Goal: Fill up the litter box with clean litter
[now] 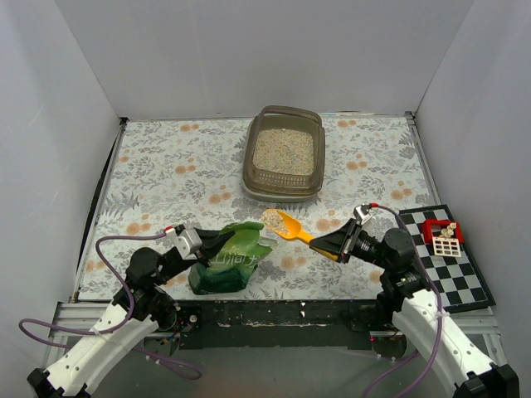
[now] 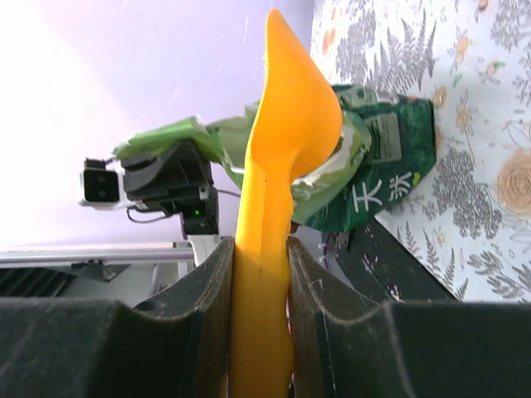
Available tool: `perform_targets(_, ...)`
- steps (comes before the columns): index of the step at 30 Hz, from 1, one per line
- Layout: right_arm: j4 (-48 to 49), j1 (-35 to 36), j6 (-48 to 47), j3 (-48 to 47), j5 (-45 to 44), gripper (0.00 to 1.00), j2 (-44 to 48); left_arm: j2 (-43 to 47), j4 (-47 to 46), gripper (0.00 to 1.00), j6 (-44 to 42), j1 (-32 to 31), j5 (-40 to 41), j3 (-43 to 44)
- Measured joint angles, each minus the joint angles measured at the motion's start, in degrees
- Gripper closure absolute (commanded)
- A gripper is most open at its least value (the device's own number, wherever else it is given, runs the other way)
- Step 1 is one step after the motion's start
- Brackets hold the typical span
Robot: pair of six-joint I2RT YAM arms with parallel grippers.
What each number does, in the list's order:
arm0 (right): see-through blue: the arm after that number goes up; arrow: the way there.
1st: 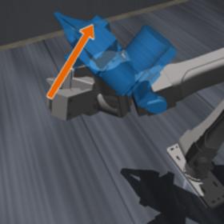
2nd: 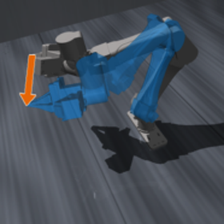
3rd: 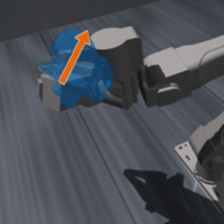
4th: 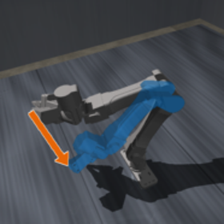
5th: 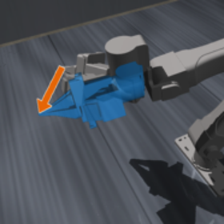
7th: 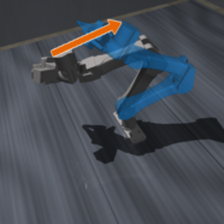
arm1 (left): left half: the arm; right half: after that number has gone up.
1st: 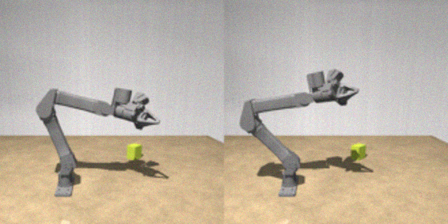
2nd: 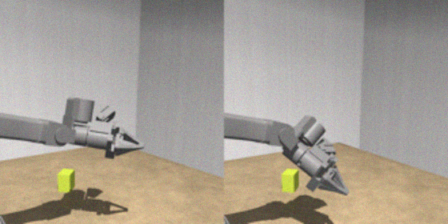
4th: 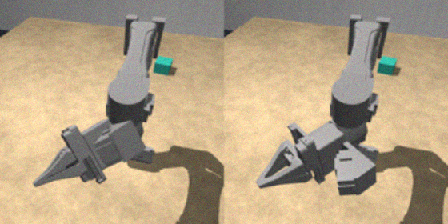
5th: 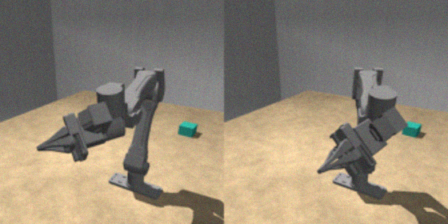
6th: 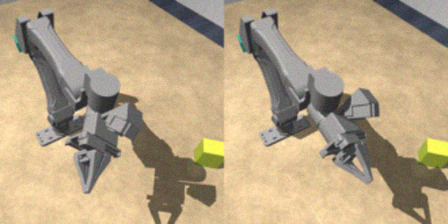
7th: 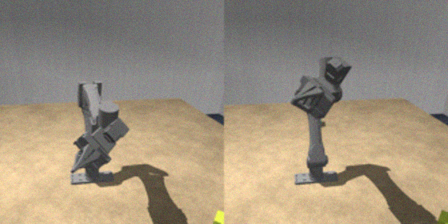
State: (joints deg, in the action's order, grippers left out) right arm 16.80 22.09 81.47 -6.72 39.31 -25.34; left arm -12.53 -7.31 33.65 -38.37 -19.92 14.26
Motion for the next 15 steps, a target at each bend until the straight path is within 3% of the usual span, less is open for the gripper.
perform_targets(8, 4.22, 0.0, 0.17, -5.77, -7.56, 0.99, -8.57, -0.28, -0.26, 1.0, 0.02, 0.0, 0.02, 0.0)
perform_targets(15, 12.04, -0.09, -1.75, -12.09, -15.69, 0.99, -23.23, -0.57, -0.48, 1.0, 0.02, 0.0, 0.0, -0.02)
